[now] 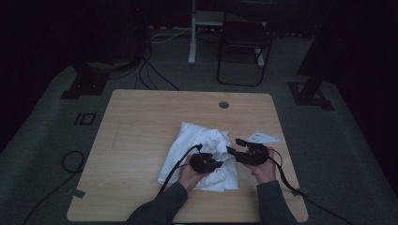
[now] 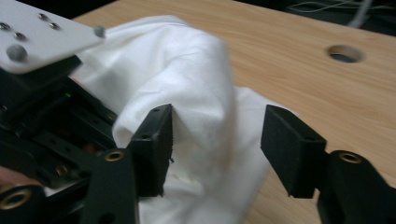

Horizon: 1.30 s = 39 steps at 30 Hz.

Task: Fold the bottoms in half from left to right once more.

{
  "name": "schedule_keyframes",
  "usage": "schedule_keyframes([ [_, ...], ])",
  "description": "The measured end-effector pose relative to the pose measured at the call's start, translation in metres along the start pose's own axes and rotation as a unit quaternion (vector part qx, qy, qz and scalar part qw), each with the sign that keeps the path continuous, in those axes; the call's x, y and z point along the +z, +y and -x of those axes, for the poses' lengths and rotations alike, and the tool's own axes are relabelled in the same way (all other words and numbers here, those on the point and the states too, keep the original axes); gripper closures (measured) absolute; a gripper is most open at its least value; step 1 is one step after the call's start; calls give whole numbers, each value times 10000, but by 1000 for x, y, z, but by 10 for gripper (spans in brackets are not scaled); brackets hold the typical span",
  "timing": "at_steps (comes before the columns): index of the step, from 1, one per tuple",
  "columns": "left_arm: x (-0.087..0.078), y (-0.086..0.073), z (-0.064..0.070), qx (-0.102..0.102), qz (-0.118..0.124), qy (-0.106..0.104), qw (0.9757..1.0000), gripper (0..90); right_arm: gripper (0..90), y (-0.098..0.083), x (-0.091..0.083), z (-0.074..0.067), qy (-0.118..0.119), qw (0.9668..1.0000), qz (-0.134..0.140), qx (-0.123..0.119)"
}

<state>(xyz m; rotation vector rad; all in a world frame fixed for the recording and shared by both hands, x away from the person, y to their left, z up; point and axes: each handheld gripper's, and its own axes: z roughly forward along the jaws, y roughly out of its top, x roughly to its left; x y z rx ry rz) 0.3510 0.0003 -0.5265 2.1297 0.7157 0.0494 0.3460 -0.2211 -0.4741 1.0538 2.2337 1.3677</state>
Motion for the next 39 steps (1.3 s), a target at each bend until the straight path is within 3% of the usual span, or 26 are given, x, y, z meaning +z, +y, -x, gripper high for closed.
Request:
schedule_keyframes([
  [2, -2, 0, -1, -44, 19, -29, 10000, 831, 400, 1, 11, 0, 113, 9999, -101, 14],
  [4, -4, 1, -1, -66, 61, -50, 9999, 823, 448, 1, 24, 1, 205, 9995, -218, 81],
  [6, -7, 3, -1, -163, 109, -100, 9998, 778, 732, 2, 35, 4, 247, 9990, -324, 154],
  [7, -10, 4, -1, -211, 149, -165, 9995, 707, 806, 3, 39, 5, 97, 9990, -395, 207],
  [9, -21, 9, 2, -224, 277, -161, 9992, 606, 835, 4, 42, 10, -15, 9987, -376, 333],
  [11, -41, 17, 5, -130, 503, -25, 9986, 536, 836, 5, 42, 14, -102, 9986, -349, 381],
  [13, -67, 27, 5, -27, 870, 153, 9961, 516, 835, 5, 41, 18, -140, 9984, -358, 426],
  [15, -94, 34, -1, 50, 1181, 530, 9916, 506, 829, 5, 40, 22, -157, 9982, -365, 447],
  [16, -108, 37, -8, 47, 1266, 850, 9883, 506, 828, 5, 40, 23, -151, 9982, -365, 453],
  [17, -115, 38, -13, 18, 1281, 1032, 9864, 511, 824, 5, 41, 24, -156, 9982, -377, 449],
  [18, -122, 37, -21, -42, 1268, 1328, 9830, 521, 820, 5, 41, 25, -161, 9981, -384, 451],
  [20, -126, 31, -37, -237, 1167, 1566, 9805, 527, 815, 5, 42, 26, -180, 9980, -405, 450],
  [21, -125, 28, -42, -352, 1137, 1550, 9807, 534, 812, 6, 43, 27, -188, 9979, -424, 456],
  [22, -122, 21, -48, -467, 1047, 1466, 9825, 538, 809, 6, 43, 28, -200, 9978, -437, 448],
  [25, -104, 5, -54, -574, 743, 1218, 9881, 539, 801, 6, 44, 31, -248, 9975, -481, 457],
  [27, -92, -2, -54, -560, 657, 1153, 9896, 525, 796, 7, 44, 33, -277, 9973, -516, 437],
  [31, -75, -9, -53, -571, 561, 1254, 9889, 519, 769, 7, 44, 34, -393, 9966, -615, 376],
  [32, -62, -16, -53, -448, 452, 1418, 9878, 519, 733, 7, 43, 34, -449, 9963, -642, 345],
  [34, -58, -18, -53, -439, 469, 1485, 9868, 521, 659, 12, 34, 36, -686, 9952, -669, 220],
  [39, -55, -18, -50, -325, 397, 1626, 9854, 523, 585, 31, 12, 41, -825, 9958, -331, 221],
])
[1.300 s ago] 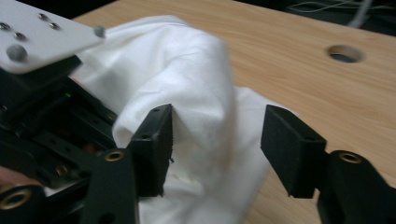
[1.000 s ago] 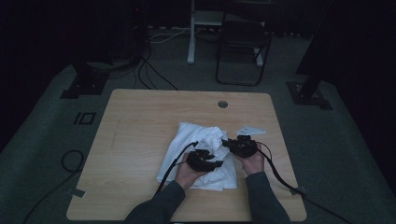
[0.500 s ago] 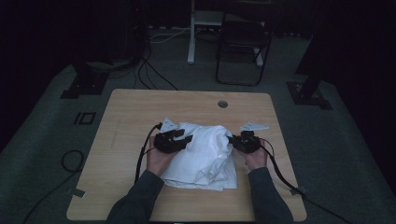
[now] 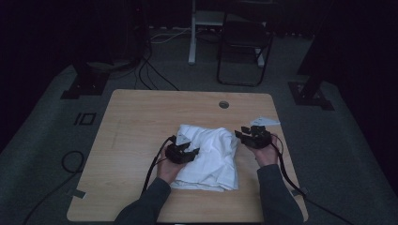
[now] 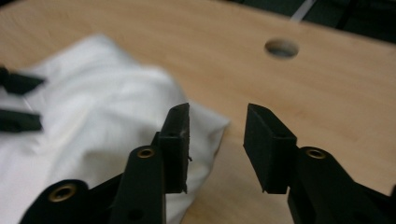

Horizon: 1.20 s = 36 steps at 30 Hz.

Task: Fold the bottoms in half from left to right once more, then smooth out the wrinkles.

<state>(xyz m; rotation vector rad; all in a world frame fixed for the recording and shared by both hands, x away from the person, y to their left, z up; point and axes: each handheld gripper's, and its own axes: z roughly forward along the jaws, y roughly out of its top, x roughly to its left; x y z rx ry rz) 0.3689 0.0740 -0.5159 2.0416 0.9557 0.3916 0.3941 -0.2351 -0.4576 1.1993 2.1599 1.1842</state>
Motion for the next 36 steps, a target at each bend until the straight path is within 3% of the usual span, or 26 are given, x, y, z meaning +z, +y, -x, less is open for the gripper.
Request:
schedule_keyframes([
  [5, 0, -1, -1, -25, 30, -19, 10000, 522, 547, 14, -1, -7, 114, 9997, 106, -164],
  [14, -3, -4, -3, -84, 161, -121, 9998, 500, 488, 23, 31, -29, 453, 9986, -49, -257],
  [18, -3, -4, -2, -67, 174, -125, 9997, 476, 487, 24, 45, -30, 462, 9982, -254, -292],
  [21, -4, -5, -4, -177, 193, -152, 9995, 473, 810, 21, 53, -28, 626, 9957, -558, -396],
  [23, -4, -5, -6, -300, 224, -196, 9991, 473, 854, 19, 47, -27, 588, 9953, -573, -509],
  [27, -5, -5, -5, -298, 244, -206, 9990, 473, 852, 19, 22, -11, 711, 9966, -269, -304],
  [32, -7, -7, -6, -432, 306, -206, 9984, 472, 802, 6, 6, -9, 198, 9975, -483, -473],
  [34, -9, -7, -5, -480, 318, -219, 9981, 459, 702, -1, -4, -11, -17, 9986, -382, -362],
  [36, -12, -6, -4, -510, 358, -247, 9978, 432, 640, -8, -19, -16, 6, 9996, -150, -248],
])
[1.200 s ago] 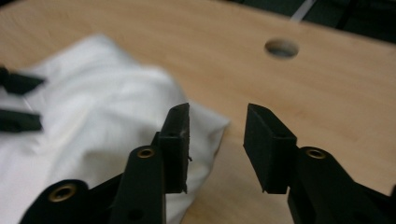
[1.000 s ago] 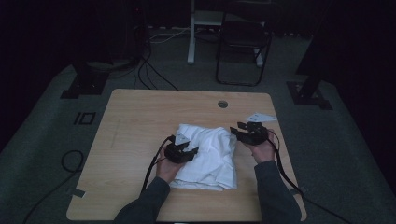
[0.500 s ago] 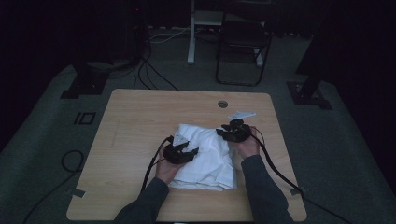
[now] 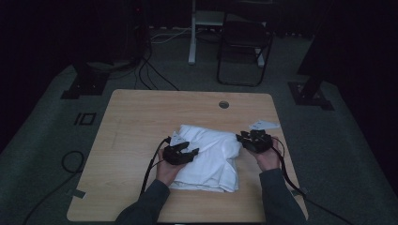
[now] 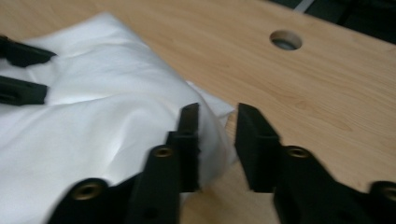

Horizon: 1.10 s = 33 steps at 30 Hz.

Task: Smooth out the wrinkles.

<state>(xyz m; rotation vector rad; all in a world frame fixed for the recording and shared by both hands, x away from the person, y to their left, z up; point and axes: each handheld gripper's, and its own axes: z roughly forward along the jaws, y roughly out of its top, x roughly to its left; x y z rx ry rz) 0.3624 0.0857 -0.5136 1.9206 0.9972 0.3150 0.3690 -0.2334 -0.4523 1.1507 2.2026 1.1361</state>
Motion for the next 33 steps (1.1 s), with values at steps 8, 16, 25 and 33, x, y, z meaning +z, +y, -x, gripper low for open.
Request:
schedule_keyframes([
  [8, -2, 2, 6, 107, -2, 119, 9999, 401, 552, -41, -8, -56, 461, 9986, -71, -247],
  [16, 0, 0, 6, 120, -20, 145, 9998, 400, 856, -62, 28, -57, 357, 9964, -770, 49],
  [25, -1, -1, 7, 98, -4, 180, 9998, 396, 869, -81, -11, -40, 57, 9945, -979, 366],
  [33, -18, 10, 16, 161, 124, 158, 9997, 368, 538, -70, -31, -51, 95, 9998, -185, 14],
])
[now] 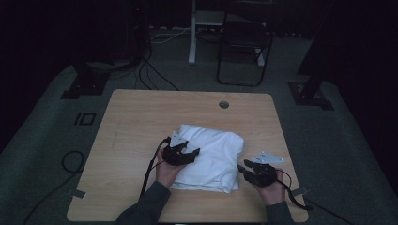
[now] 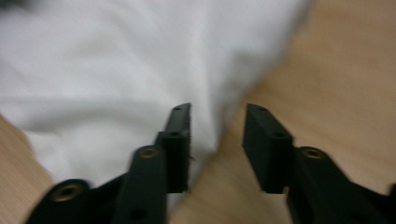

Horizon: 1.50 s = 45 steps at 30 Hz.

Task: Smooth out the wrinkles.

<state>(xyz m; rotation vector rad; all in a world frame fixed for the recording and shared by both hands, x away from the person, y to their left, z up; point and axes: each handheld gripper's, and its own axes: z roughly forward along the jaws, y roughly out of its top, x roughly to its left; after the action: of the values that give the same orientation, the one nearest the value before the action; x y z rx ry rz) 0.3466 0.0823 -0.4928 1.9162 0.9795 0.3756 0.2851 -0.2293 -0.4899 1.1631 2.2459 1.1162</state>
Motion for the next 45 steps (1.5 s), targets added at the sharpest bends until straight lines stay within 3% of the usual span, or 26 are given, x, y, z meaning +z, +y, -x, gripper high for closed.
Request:
schedule_keyframes([
  [4, -13, 1, 7, 208, 78, 10, 9998, 367, 482, 14, 13, -19, 180, 9991, 189, -325],
  [9, -21, -1, 9, 272, 97, -23, 9996, 362, 477, 16, 26, -34, 234, 9979, 31, -599],
  [10, -26, -5, 8, 268, 107, -8, 9996, 362, 474, 7, 36, -42, 321, 9966, -191, -737],
  [11, -27, -7, 7, 270, 85, 3, 9996, 362, 478, 4, 38, -42, 316, 9964, -239, -753],
  [13, -27, -11, 5, 237, 25, 34, 9997, 360, 494, -2, 42, -42, 332, 9959, -386, -753],
  [15, -26, -16, 1, 184, -47, 60, 9998, 358, 497, -8, 49, -38, 193, 9950, -620, -765],
  [17, -25, -20, -1, 153, -107, 100, 9998, 356, 501, -11, 55, -34, 198, 9953, -684, -651],
  [26, -26, -30, -3, 116, -142, 222, 9996, 350, 514, -3, 74, -17, 162, 9966, -618, -514],
  [31, -28, -31, -7, -3, -143, 256, 9996, 349, 519, 4, 84, -11, 224, 9969, -588, -475],
  [39, -31, -32, -18, -55, -115, 469, 9988, 349, 520, 12, 98, -12, 335, 9974, -495, -397],
  [45, -33, -32, -34, -135, -77, 711, 9973, 348, 518, 23, 115, -18, 363, 9978, -402, -376],
])
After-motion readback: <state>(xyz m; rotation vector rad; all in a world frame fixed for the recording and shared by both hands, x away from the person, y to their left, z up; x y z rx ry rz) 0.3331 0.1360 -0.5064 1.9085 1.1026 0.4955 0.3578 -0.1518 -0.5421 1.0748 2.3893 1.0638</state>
